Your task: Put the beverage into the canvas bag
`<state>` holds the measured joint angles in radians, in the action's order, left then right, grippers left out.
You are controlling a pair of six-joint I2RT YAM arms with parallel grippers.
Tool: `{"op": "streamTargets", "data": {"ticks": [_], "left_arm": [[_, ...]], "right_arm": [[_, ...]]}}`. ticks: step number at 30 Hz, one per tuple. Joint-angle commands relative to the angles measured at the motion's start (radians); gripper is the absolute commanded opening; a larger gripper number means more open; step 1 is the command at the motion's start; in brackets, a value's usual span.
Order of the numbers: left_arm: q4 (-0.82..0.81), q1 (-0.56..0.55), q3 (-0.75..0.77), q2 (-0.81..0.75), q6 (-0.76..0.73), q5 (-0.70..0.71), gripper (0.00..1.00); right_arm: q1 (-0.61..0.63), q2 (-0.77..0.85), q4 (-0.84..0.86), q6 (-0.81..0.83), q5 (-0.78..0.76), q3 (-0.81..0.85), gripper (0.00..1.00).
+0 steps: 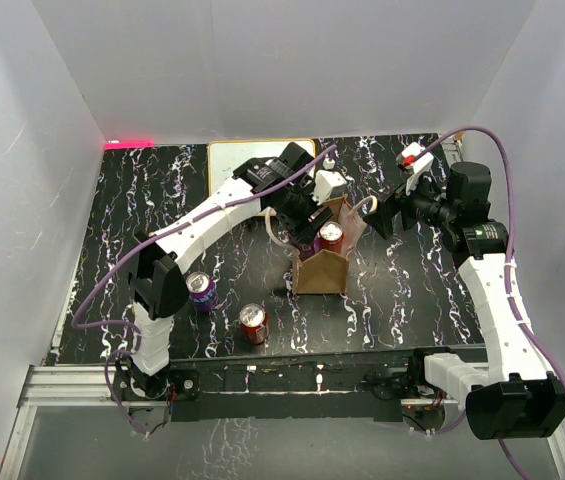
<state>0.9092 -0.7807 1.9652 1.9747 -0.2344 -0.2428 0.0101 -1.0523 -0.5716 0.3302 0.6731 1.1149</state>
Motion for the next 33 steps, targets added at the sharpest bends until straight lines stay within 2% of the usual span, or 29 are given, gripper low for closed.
{"op": "streamTargets", "data": {"ticks": [1,15,33], "left_arm": [[-0.085,-0.004,-0.010,-0.050,0.018,0.002,0.00],[-0.077,-0.005,0.025,0.032,-0.025,0.028,0.00],[-0.140,-0.008,-0.004,0.081,-0.047,0.046,0.00]], "right_arm": [[-0.006,0.022,0.056,-0.009,0.005,0.001,0.94],[-0.006,0.027,0.051,-0.007,0.008,0.000,0.94],[-0.006,0.027,0.047,-0.006,0.011,0.001,0.94]]}}
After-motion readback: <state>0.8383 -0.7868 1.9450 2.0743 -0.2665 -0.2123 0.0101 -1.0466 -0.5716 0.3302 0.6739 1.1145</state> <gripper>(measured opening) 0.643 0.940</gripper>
